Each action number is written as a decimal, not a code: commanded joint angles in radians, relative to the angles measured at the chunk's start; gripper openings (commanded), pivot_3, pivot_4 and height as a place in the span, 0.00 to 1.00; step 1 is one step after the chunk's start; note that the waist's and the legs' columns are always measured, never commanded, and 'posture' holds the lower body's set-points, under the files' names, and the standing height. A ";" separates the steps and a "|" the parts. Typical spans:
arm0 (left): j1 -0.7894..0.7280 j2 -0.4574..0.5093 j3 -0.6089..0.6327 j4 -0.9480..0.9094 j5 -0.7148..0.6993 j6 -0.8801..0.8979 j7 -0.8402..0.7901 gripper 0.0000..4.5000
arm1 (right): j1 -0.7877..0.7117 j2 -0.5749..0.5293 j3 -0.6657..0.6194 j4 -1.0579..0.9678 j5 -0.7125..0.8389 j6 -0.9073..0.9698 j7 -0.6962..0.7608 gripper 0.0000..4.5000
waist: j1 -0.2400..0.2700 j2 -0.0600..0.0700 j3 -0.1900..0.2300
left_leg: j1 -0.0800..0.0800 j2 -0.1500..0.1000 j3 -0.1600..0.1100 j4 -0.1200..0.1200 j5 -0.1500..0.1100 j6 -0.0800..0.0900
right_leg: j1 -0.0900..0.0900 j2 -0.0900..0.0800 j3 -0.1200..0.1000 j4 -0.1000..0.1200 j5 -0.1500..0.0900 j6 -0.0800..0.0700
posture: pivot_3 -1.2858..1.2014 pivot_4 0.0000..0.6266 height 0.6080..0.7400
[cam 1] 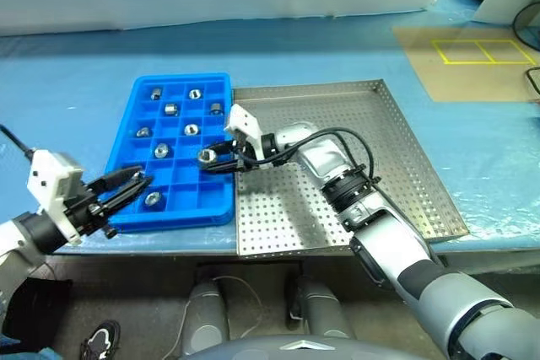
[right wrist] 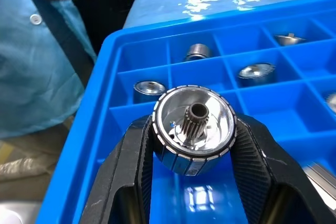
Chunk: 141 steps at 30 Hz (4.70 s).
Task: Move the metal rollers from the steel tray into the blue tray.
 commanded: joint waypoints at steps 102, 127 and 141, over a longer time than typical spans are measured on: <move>-0.396 0.054 -0.362 0.121 -0.015 0.016 -0.065 0.35 | 0.090 -0.104 -0.208 -0.093 -0.045 -0.081 -0.236 0.38 | -0.038 -0.001 -0.001 | 0.006 0.001 0.000 0.012 0.003 -0.004 | 0.003 0.006 0.004 0.016 0.001 -0.002 | 0.45 0.24 1.00; -0.109 0.018 -0.022 0.027 -0.081 0.022 0.086 0.35 | -0.089 0.281 -0.065 0.257 -0.110 -0.227 -0.248 0.38 | 0.005 -0.001 0.000 | 0.004 0.002 -0.001 0.007 0.003 -0.005 | 0.000 0.006 0.002 0.014 0.000 -0.004 | 0.54 0.24 1.00; -0.103 -0.017 -0.076 0.008 -0.079 0.004 0.117 0.35 | -0.101 0.444 -0.025 0.292 -0.033 -0.146 -0.284 0.38 | 0.007 -0.001 0.000 | 0.004 0.002 -0.001 0.007 0.003 -0.005 | 0.000 0.006 0.002 0.014 0.000 -0.004 | 0.55 0.24 1.00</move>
